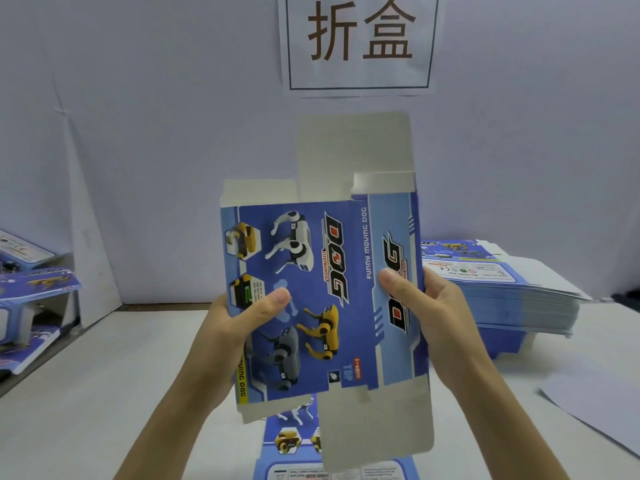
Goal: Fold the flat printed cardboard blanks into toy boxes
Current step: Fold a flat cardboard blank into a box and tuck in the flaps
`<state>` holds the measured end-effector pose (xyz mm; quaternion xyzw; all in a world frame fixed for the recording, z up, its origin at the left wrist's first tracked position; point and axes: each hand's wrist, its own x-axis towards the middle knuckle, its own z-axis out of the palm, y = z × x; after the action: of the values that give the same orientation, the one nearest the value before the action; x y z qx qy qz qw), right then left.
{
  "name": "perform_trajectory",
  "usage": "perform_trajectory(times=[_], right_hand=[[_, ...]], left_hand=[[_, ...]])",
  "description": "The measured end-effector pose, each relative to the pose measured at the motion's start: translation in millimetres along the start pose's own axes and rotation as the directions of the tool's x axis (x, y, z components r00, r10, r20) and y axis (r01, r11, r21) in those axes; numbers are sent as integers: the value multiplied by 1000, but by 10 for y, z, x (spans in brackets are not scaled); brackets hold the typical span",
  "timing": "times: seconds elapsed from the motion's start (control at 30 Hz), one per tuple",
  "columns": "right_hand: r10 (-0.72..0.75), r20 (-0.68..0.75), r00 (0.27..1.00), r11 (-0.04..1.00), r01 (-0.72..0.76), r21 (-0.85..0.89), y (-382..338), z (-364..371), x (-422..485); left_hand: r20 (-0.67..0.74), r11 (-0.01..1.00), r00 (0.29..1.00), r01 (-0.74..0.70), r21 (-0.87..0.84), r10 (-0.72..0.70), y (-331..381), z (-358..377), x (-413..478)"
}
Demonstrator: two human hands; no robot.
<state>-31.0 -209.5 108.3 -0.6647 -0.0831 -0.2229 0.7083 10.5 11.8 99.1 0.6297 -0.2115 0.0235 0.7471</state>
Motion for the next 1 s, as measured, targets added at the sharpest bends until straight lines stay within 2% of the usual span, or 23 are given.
perform_trajectory(times=[0.1, 0.23, 0.33, 0.43, 0.47, 0.5, 0.67, 0.77, 0.9, 1.0], right_hand=[[-76, 17, 997, 995, 74, 67, -8, 79, -25], [-142, 152, 978, 988, 150, -39, -30, 198, -82], [-174, 142, 975, 975, 191, -118, 2, 202, -75], [-141, 61, 988, 986, 145, -79, 13, 97, -1], [-127, 53, 991, 990, 130, -58, 5, 61, 16], [-119, 62, 991, 991, 123, -56, -4, 36, 22], [-86, 191, 978, 977, 121, -177, 28, 121, -45], [-120, 214, 969, 976, 155, -155, 4, 149, -76], [-89, 249, 964, 983, 125, -131, -48, 206, -145], [-62, 268, 961, 994, 85, -74, -79, 217, -130]], left_hand=[[58, 999, 998, 8, -41, -5, -17, 65, -30], [72, 999, 997, -42, 29, 40, -58, 230, -72], [-5, 992, 997, -80, 95, 80, -58, 242, -79], [-186, 985, 978, -70, 156, 99, -34, 150, -66], [-206, 985, 973, -72, 158, 104, -18, 128, -70], [-190, 982, 975, -83, 167, 115, 6, 125, -82], [126, 966, 985, -146, 215, 121, 50, 261, -147], [122, 977, 988, -118, 180, 97, 34, 223, -107], [9, 963, 998, -64, 263, 64, 31, 86, -26], [37, 954, 991, -136, 266, 130, 56, 27, -7]])
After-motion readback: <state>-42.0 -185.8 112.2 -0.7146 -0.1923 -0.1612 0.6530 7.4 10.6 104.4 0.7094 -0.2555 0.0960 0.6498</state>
